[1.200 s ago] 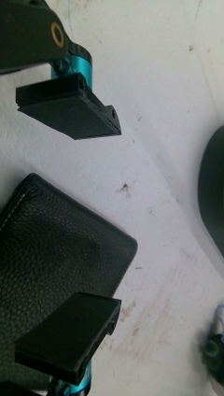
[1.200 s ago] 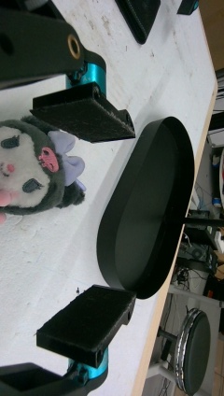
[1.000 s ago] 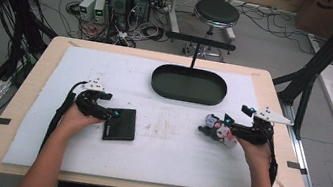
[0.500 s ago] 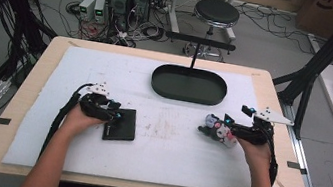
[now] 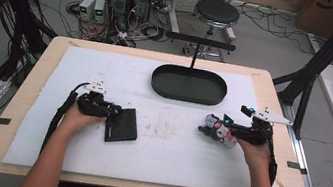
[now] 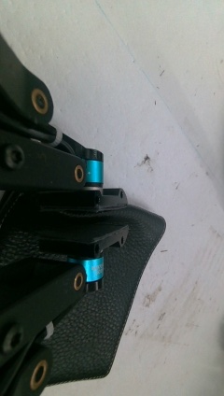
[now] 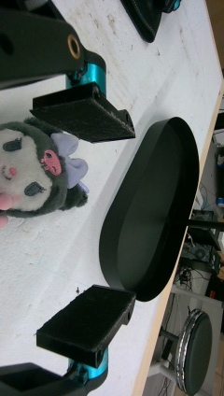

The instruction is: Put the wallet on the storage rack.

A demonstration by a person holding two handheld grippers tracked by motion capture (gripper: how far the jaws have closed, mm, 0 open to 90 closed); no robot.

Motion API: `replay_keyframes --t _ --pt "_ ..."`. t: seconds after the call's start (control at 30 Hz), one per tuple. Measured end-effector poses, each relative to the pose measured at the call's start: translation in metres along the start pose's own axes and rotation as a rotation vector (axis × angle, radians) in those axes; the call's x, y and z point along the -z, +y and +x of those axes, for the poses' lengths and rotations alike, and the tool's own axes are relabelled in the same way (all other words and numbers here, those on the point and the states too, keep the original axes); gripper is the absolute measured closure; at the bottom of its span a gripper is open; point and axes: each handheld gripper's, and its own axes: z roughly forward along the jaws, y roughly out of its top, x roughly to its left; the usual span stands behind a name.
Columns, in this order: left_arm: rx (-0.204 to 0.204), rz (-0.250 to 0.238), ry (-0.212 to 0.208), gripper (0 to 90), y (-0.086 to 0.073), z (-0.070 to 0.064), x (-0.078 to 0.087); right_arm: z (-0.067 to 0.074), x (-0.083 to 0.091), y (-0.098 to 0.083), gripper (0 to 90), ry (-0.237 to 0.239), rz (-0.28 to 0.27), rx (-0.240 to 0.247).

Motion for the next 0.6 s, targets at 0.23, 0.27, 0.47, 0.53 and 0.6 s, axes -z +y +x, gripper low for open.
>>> replay_keyframes --t 0.23,0.27,0.47,0.53,0.6 --pt "0.028 -0.012 -0.007 83.6 0.006 -0.005 0.010 0.000 0.001 0.000 19.5 0.000 -0.006 -0.001" --pt "0.034 -0.023 -0.019 83.6 0.007 -0.006 0.012 0.000 0.001 0.000 19.5 0.000 -0.006 -0.001" --pt "0.061 -0.079 -0.062 83.8 0.016 -0.014 0.024 0.000 0.005 0.003 19.5 -0.005 -0.023 0.000" --pt "0.051 -0.103 -0.060 83.8 0.022 -0.019 0.027 0.001 0.006 0.003 19.5 -0.004 -0.026 0.002" --pt "0.044 -0.120 -0.059 83.7 0.030 -0.023 0.027 0.001 0.005 0.003 19.5 -0.001 -0.023 0.002"
